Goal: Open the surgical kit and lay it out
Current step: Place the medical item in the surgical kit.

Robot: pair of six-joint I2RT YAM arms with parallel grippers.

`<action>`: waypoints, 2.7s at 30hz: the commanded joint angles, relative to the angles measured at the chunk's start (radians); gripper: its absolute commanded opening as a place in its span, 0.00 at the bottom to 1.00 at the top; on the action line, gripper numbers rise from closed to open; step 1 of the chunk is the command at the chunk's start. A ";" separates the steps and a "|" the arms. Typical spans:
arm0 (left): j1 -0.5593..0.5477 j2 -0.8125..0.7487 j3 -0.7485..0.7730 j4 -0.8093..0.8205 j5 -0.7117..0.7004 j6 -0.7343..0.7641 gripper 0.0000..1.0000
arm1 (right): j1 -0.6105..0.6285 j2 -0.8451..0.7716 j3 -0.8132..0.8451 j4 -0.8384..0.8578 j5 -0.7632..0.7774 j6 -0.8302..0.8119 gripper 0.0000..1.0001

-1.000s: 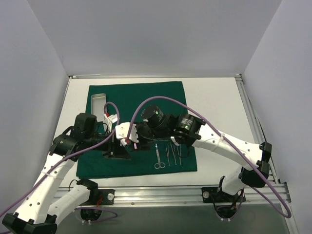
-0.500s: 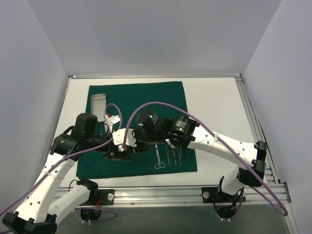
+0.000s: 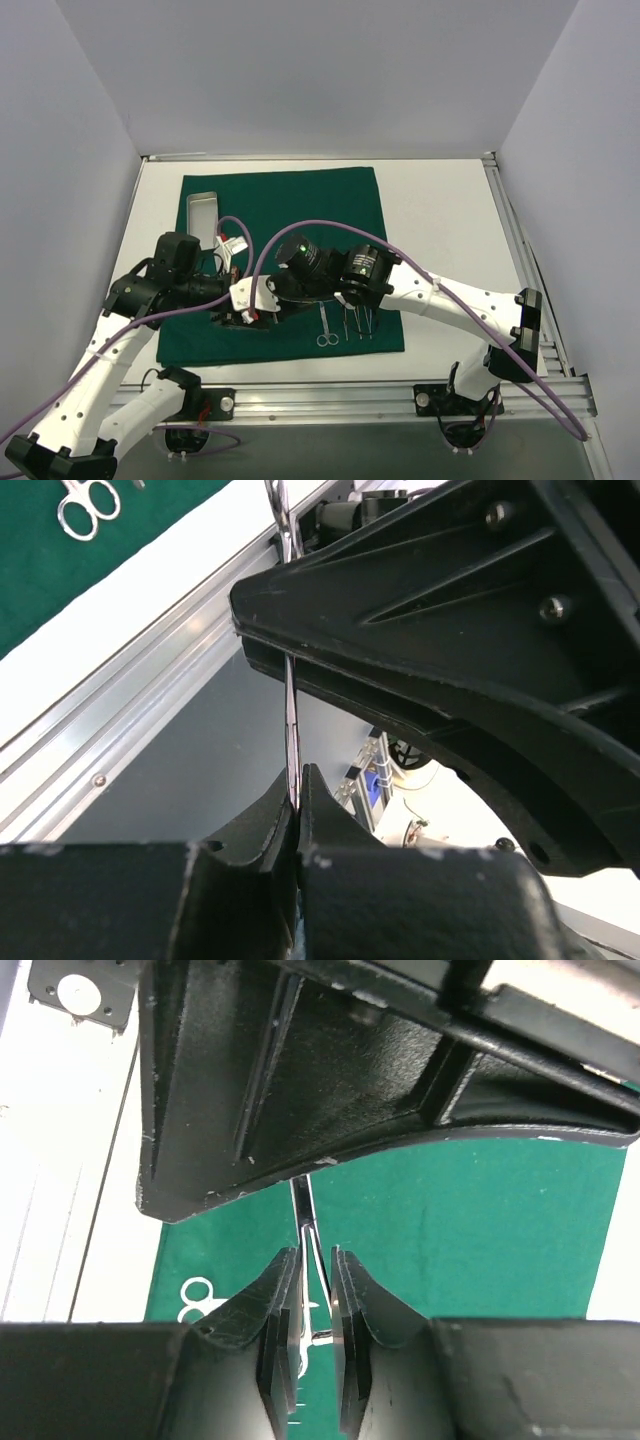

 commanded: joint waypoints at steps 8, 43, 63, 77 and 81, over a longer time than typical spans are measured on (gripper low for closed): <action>-0.010 -0.012 0.045 -0.011 -0.027 0.056 0.37 | -0.014 -0.004 -0.035 0.077 0.128 0.060 0.00; 0.064 0.062 0.348 -0.331 -1.222 -0.077 0.88 | -0.086 0.161 0.004 0.106 0.499 1.338 0.00; 0.064 -0.017 0.256 -0.359 -1.133 -0.129 0.88 | -0.123 0.324 -0.132 -0.044 0.424 1.772 0.00; 0.064 -0.024 0.219 -0.337 -1.092 -0.123 0.88 | -0.113 0.393 -0.155 -0.018 0.401 1.780 0.00; 0.064 -0.017 0.219 -0.333 -1.090 -0.120 0.88 | -0.121 0.413 -0.152 -0.017 0.393 1.786 0.00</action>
